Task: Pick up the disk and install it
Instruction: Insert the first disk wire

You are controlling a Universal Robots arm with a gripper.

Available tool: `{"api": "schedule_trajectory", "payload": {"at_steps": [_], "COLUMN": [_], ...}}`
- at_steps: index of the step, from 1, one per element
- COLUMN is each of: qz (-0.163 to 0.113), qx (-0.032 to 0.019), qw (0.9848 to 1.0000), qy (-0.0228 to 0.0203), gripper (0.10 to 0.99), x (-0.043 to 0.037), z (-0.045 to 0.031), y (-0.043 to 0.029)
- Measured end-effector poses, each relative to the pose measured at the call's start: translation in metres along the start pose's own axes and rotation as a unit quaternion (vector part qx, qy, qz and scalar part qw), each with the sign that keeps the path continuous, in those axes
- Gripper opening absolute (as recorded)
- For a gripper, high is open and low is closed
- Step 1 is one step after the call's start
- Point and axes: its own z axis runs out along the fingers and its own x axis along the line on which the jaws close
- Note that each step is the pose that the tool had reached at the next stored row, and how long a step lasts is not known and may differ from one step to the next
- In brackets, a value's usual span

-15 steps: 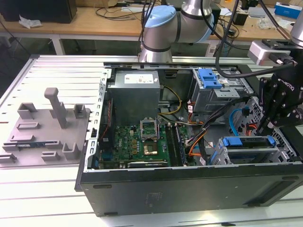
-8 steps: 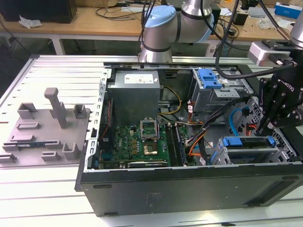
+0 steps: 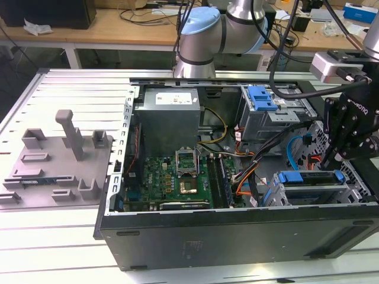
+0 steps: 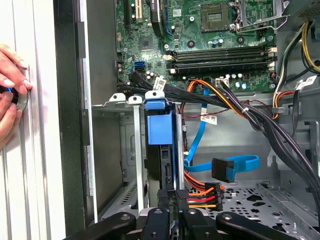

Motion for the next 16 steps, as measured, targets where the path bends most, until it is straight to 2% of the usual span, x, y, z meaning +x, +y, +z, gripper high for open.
{"api": "schedule_trajectory", "payload": {"at_steps": [6, 9, 11, 13, 16], "qz": [-0.004, -0.009, -0.009, -0.009, -0.009], "qx": [0.0009, 0.0041, 0.0081, 0.0098, 0.0099], "qw": [1.0, 0.9999, 0.9999, 0.9998, 0.9998], "qy": [-0.0008, -0.0044, -0.0096, -0.0125, -0.0125], "gripper": [0.169, 0.169, 0.169, 0.169, 0.169], "x": [0.0002, 0.0001, 0.0011, 0.004, 0.0054], "z": [-0.0004, -0.0005, -0.0006, -0.0001, 0.0001], "y": [0.0001, 0.0005, 0.0013, 0.002, 0.0019]}}
